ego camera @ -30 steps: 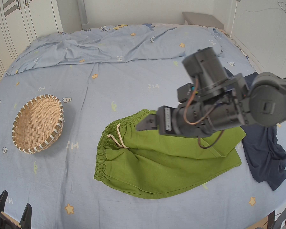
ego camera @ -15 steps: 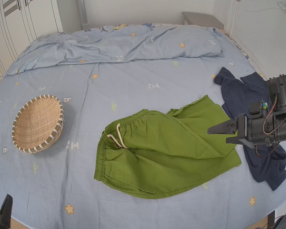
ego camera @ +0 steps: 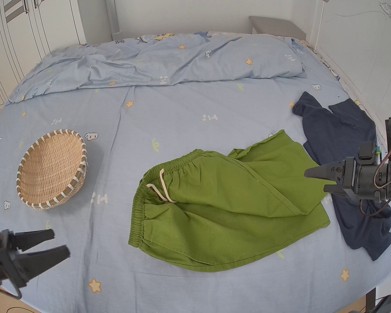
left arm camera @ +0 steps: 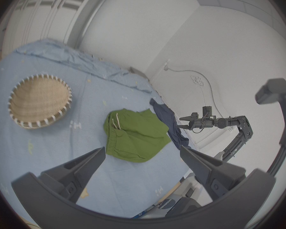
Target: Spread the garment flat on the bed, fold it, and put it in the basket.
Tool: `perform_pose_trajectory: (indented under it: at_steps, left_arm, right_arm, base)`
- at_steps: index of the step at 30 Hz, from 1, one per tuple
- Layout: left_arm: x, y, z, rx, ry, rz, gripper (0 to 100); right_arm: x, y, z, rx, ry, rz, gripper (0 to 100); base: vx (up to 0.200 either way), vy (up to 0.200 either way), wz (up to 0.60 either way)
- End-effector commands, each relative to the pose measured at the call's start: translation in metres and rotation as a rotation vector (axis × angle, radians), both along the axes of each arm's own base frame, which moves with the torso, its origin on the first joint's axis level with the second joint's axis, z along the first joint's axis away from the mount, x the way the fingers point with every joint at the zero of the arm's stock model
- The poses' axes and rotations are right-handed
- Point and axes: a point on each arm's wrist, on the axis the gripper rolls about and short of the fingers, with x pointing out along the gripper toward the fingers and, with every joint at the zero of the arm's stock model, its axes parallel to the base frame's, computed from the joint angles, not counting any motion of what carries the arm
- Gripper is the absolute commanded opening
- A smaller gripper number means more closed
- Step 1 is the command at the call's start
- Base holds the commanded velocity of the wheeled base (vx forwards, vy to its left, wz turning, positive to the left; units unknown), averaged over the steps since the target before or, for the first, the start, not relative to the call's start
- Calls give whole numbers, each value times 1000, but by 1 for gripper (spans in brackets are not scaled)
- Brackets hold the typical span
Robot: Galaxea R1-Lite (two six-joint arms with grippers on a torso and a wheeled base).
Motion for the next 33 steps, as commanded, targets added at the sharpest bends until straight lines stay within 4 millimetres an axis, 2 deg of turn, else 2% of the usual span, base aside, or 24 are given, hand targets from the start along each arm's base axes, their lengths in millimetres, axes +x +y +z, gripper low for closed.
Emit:
perform_pose_trajectory:
  at_steps: [1, 2, 3, 4, 5, 6, 7, 8, 12, 25, 33]
  left_arm:
    - [125, -23, -76, -84, 432, -125, 100]
    - [135, -22, -84, -90, 436, -115, 100]
    - [135, -22, -84, -90, 436, -115, 100]
    - [150, -22, -105, -99, 489, -124, 100]
    - [152, -22, -110, -101, 503, -127, 100]
    - [156, -22, -125, -102, 555, -130, 100]
    - [156, -22, -125, -102, 555, -130, 100]
    - [159, -20, -135, -106, 578, -117, 100]
    - [163, -19, -137, -110, 567, -111, 100]
    - [178, -24, -167, -103, 600, -123, 100]
    - [187, -32, -176, -130, 500, -144, 100]
  right_arm:
    - [6, -7, -13, -3, 6, -12, 100]
    - [5, -7, -15, -14, 5, -3, 100]
    - [5, -7, -15, -14, 5, -3, 100]
    - [4, -8, -18, -38, -2, 9, 100]
    - [4, -9, -18, -42, -5, 10, 100]
    - [4, -10, -18, -53, -11, 13, 100]
    - [4, -10, -18, -53, -11, 13, 100]
    - [4, -10, -20, -65, -14, 17, 100]
    - [3, -10, -22, -77, -15, 25, 100]
    - [2, -8, -25, -82, -6, 38, 100]
    - [2, -8, -25, -82, -6, 36, 100]
  base:
    - [0, 0, 0]
    - [0, 0, 0]
    - [0, 0, 0]
    - [0, 0, 0]
    - [0, 0, 0]
    - [0, 0, 0]
    - [0, 0, 0]
    - [0, 0, 0]
    - [0, 0, 0]
    - [0, 0, 0]
    - [0, 0, 0]
